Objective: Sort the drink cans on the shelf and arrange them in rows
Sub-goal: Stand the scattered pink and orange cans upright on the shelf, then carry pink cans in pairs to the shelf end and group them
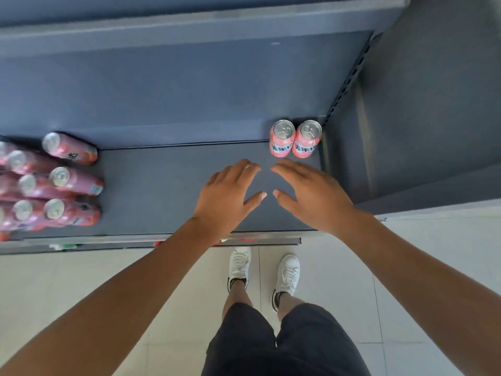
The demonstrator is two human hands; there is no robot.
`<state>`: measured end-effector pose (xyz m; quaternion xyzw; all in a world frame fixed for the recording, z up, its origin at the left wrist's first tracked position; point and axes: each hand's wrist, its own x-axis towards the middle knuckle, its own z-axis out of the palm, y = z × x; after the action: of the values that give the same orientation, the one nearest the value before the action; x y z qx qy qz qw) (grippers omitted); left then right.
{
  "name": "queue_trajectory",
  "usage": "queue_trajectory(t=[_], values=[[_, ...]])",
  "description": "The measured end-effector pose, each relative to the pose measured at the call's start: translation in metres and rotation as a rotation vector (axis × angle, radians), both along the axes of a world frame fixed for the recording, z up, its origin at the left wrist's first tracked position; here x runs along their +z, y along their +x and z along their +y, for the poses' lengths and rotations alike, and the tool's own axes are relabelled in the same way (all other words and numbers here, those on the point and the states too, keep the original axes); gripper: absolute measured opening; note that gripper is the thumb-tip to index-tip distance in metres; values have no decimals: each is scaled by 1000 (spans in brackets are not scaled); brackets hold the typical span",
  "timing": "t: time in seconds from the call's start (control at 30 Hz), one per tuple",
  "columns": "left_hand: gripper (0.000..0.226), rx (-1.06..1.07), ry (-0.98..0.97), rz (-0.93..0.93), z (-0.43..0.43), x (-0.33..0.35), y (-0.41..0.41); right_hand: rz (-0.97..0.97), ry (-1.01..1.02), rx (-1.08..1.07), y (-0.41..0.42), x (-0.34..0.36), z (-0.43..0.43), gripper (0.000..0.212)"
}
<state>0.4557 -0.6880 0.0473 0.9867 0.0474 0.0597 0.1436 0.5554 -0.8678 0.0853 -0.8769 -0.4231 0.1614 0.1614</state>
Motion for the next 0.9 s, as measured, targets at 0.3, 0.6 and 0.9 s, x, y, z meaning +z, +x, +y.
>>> queue_trajectory(t=[0.3, 0.6, 0.9], values=[[50, 149, 129, -7, 4, 65, -111, -33, -51, 316, -52, 65, 48, 48], [47, 507, 154, 68, 76, 101, -250, -92, -43, 485, -152, 98, 144, 46], [49, 683, 149, 109, 177, 116, -403, -213, -119, 483, -299, 98, 261, 43]])
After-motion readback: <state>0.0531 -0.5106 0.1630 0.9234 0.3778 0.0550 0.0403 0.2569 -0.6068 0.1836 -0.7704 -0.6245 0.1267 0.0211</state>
